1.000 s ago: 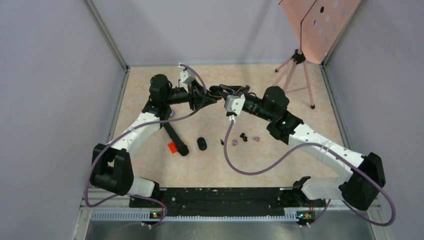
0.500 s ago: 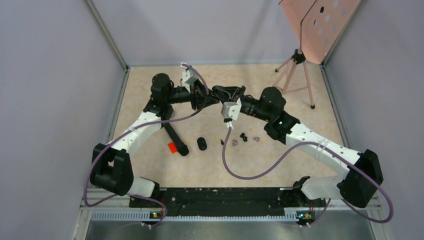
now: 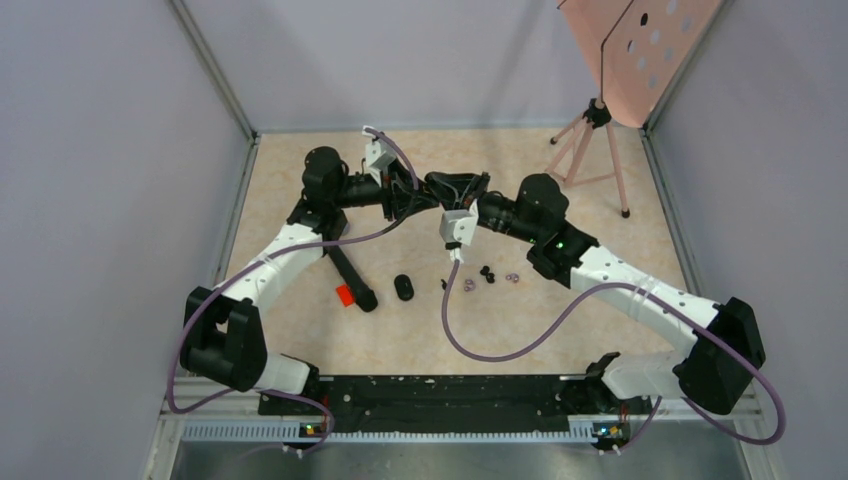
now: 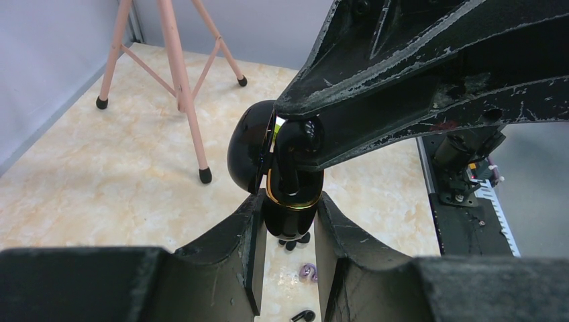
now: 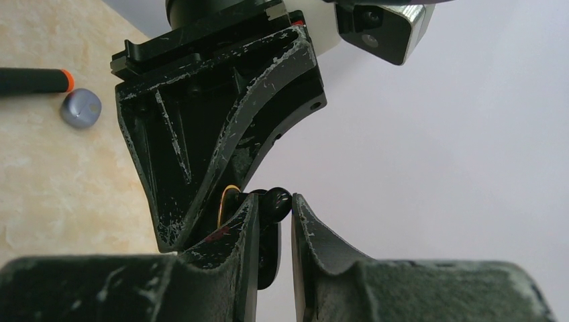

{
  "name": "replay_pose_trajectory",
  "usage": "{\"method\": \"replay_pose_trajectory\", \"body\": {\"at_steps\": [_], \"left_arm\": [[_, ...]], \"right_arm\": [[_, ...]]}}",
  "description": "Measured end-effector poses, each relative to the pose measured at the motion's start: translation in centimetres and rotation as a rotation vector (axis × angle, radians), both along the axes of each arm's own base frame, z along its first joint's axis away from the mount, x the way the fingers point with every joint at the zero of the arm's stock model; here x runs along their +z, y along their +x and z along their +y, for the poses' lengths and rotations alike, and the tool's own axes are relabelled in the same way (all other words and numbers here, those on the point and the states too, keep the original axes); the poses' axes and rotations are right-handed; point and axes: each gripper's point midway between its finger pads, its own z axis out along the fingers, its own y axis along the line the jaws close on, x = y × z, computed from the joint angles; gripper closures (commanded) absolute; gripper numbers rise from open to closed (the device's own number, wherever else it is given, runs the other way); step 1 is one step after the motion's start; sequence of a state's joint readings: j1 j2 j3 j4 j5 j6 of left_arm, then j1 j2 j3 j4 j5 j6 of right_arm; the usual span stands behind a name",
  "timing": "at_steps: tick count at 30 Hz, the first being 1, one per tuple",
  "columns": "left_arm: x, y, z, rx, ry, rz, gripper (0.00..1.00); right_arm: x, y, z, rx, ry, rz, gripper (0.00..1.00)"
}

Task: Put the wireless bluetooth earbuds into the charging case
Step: Place the earbud in the charging case.

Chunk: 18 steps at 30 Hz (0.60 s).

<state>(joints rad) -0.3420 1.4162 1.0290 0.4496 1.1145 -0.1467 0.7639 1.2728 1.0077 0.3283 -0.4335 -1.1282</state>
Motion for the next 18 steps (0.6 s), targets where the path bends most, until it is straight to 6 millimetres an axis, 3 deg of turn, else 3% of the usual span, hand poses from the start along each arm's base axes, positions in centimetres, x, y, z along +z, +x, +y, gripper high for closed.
{"method": "replay_pose_trajectory", "body": {"at_steps": [14,18], "left_arm": [[-0.03,0.15,0.03,0.009,0.000,0.002,1.00],[-0.13,0.22,0.04,0.012,0.003,0.002,1.00]], "right_arm": [[-0.65,0.36,-0.04,-0.014,-0.041,-0.031,1.00],[-0.79,0.39,0.07,-0.009,-0.057,-0.042,0.95]]}}
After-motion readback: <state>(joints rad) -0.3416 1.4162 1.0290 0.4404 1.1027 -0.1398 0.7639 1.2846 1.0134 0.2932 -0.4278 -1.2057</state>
